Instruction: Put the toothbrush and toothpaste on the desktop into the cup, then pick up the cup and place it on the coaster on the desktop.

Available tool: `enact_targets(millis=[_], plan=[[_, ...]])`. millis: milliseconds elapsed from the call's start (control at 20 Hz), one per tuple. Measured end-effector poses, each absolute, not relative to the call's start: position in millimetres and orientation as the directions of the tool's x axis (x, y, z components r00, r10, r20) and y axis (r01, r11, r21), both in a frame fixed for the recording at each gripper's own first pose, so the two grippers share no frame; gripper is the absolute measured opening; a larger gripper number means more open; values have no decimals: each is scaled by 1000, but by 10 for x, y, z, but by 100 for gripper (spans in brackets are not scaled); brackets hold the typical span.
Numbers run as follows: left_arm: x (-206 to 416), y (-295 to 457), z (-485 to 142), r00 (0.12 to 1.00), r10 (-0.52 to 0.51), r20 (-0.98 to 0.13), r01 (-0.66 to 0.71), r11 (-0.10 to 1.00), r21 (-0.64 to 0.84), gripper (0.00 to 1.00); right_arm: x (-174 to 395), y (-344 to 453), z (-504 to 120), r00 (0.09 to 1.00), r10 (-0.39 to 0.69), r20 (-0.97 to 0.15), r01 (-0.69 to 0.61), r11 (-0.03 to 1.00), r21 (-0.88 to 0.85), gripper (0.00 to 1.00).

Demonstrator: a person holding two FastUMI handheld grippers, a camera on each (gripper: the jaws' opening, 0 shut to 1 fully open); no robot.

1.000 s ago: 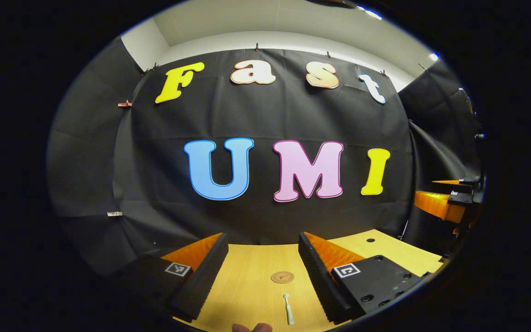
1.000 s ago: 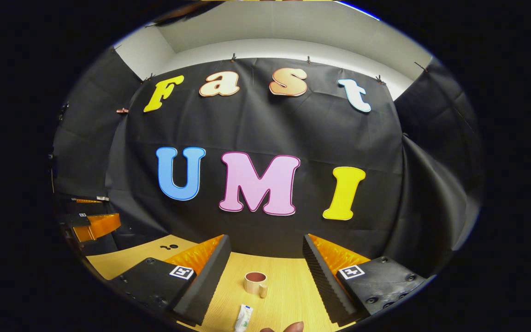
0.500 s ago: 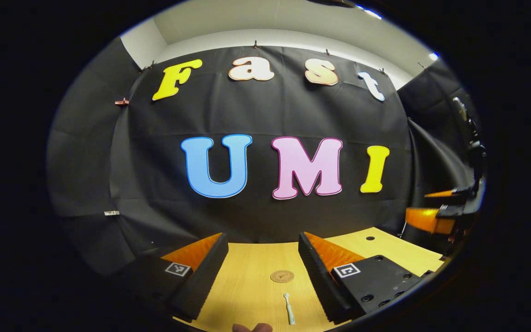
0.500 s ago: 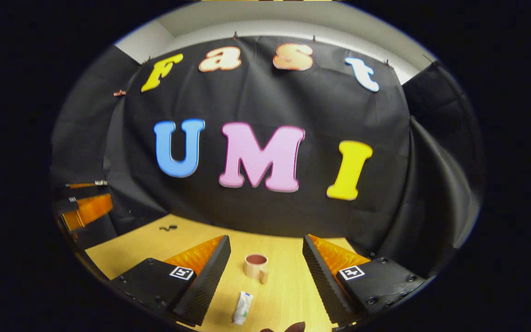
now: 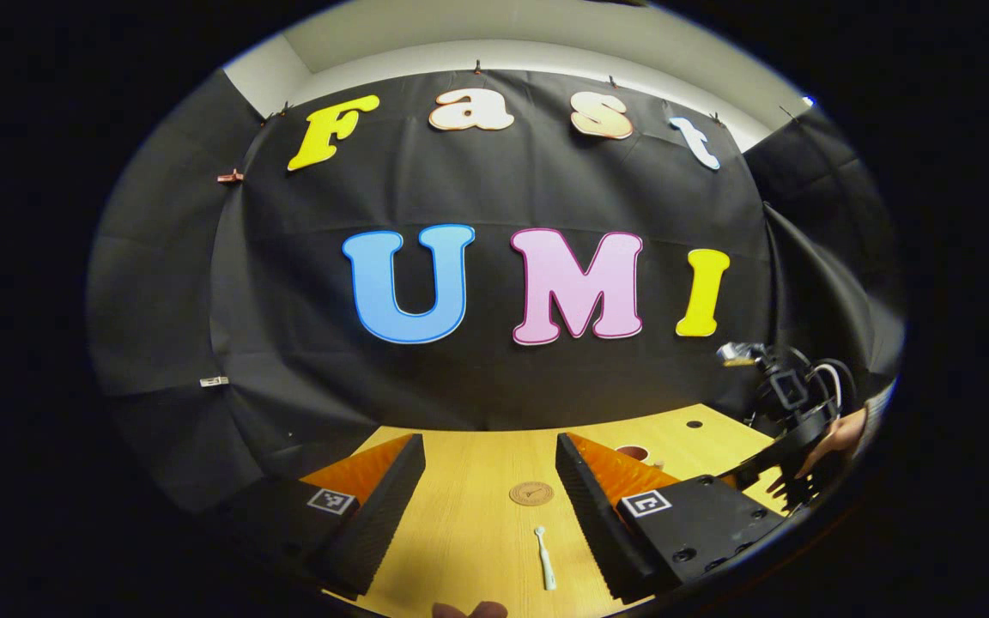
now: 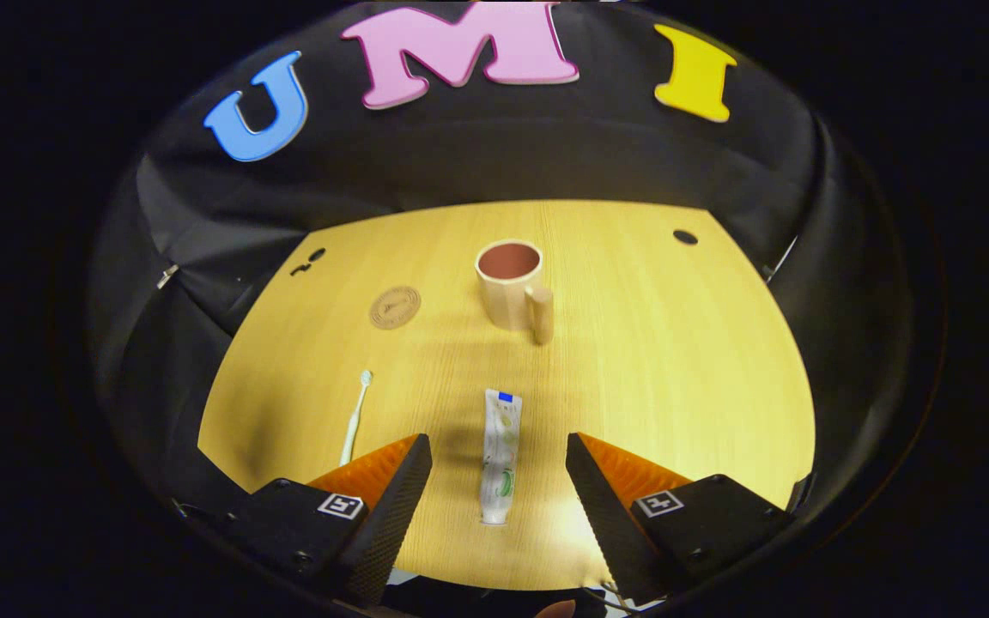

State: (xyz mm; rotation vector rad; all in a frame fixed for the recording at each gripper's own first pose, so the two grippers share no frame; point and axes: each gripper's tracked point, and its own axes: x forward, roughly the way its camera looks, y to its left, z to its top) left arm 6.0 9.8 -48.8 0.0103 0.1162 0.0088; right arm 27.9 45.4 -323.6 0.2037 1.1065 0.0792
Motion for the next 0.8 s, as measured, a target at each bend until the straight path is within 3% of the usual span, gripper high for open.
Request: enact_targets(millis=[300, 650, 750, 800], plan=[[10, 145, -794, 979, 56, -197, -55, 998, 12, 97, 286, 528, -4006, 254, 147, -956, 21, 987, 157, 99], [95, 122, -1019, 963, 86, -254, -85, 996, 14, 97, 271, 598, -4384, 132, 129, -983, 42, 990, 136, 98], [132, 95, -1080, 960, 84, -268, -82, 996, 19, 96, 264, 605, -4419, 119, 126, -985, 47, 990, 133, 89], [159, 82, -1107, 958, 83, -276, -80, 997, 21, 97, 261, 607, -4468, 112, 119, -987, 47, 991, 125, 77]])
